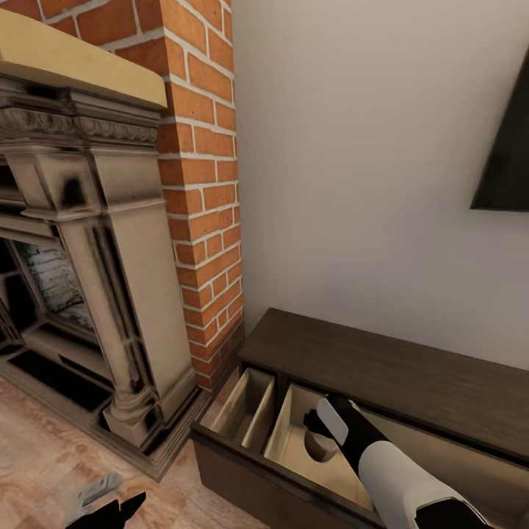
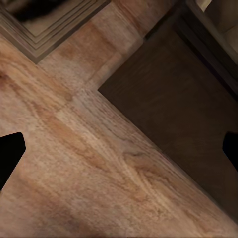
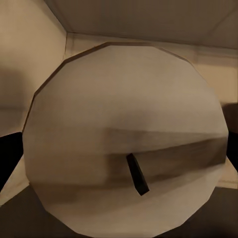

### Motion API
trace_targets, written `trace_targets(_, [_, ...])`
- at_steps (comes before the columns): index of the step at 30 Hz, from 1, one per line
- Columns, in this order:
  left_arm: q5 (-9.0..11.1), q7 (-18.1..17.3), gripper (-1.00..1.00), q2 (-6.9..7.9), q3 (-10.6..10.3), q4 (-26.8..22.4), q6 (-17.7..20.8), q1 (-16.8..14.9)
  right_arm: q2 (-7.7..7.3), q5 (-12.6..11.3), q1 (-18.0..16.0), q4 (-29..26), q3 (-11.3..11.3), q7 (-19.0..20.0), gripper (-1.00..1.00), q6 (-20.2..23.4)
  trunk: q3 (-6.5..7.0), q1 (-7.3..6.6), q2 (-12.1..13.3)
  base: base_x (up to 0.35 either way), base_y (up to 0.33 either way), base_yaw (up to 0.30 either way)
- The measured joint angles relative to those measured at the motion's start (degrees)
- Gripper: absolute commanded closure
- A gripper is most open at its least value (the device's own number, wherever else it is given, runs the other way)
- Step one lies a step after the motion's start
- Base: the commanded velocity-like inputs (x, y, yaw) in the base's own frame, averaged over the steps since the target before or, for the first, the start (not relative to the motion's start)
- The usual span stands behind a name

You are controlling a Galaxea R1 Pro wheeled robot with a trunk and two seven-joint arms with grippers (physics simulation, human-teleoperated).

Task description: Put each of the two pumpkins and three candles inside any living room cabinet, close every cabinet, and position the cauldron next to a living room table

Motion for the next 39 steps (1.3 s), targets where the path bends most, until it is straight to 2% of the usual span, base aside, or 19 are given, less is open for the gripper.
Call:
trace_targets(6, [0.00, -0.01, -1.00, 0.02, 0.00, 0.00, 0.00, 0.00, 0.13, 0.04, 0.00, 0.00, 0.00, 0.03, 1.00, 0.01, 0.00, 0.01, 0.00, 0.025, 0.012, 0.000])
trace_targets(25, [0.01, -0.72, -1.00, 0.05, 0.00, 0.00, 0.00, 0.00, 0.15, 0.10, 0.00, 0.10, 0.06, 0.12, 1.00, -0.06, -3.41, 4.18, -7.60, 0.001, 0.000, 0.000])
trace_targets(29, [0.02, -0.72, -1.00, 0.05, 0.00, 0.00, 0.00, 0.00, 0.15, 0.13, 0.00, 0.09, 0.08, 0.12, 1.00, -0.08, -3.41, 4.18, -7.62, 0.000, 0.000, 0.000])
trace_targets(39, [0.01, -0.72, -1.00, 0.05, 0.00, 0.00, -0.02, 0.00, 0.08, 0.18, -0.52, 0.02, 0.08, 0.12, 1.00, -0.06, -5.24, 6.20, -11.25, 0.000, 0.000, 0.000])
